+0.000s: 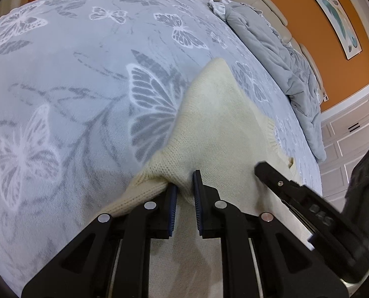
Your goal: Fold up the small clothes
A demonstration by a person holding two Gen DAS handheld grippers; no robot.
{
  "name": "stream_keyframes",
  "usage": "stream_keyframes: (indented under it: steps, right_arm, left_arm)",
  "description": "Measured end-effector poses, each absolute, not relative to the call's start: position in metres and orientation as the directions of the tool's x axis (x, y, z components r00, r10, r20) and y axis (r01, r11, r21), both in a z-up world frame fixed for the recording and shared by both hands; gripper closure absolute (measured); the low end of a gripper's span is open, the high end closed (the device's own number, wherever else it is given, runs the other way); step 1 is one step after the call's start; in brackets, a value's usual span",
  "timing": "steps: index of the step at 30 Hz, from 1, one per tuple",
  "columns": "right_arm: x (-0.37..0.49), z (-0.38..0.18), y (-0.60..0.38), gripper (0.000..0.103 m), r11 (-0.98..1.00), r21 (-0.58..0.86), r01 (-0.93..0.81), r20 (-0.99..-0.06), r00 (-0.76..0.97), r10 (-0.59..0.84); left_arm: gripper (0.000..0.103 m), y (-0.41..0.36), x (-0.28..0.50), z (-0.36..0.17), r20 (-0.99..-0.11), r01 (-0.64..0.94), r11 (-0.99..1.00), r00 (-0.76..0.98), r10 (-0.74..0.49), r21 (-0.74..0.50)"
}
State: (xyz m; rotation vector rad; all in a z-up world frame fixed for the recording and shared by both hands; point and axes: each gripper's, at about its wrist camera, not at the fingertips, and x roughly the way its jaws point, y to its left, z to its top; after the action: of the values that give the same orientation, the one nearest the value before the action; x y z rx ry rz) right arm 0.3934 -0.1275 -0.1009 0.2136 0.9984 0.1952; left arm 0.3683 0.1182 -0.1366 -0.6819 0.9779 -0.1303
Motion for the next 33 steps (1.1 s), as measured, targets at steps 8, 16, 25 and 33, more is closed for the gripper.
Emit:
stream_keyframes:
  steps: [8,16,25,33]
  right_arm:
    - [0.323,-0.115,-0.333,0.103,0.894,0.251,0.371,-0.826,0.563,-0.001]
    - [0.186,-0.078,-0.391,0.068,0.866,0.16,0.474,-0.864,0.492,-0.11]
    - [0.042,-0.108,-0.361,0.041,0.835,0.175,0.522,-0.966,0.254,0.043]
    - [0.029,-0.136,-0.313,0.025,0.888,0.2,0.414,-0.957,0.276,0.087]
  left_arm:
    - [0.089,0.12,0.371,-0.137,-0.723,-0.192,0.793,0.571,-0.388,-0.578]
    - [0.076,0.139,0.35,-0.131,-0.705,-0.218,0.736,0.547,-0.451,-0.641]
    - [0.032,0.16,0.204,-0.119,-0.892,-0.283,0.898,0.399,-0.21,-0.338]
    - [0.031,0.142,0.144,-0.123,-0.885,-0.268,0.876,0.359,-0.297,-0.402]
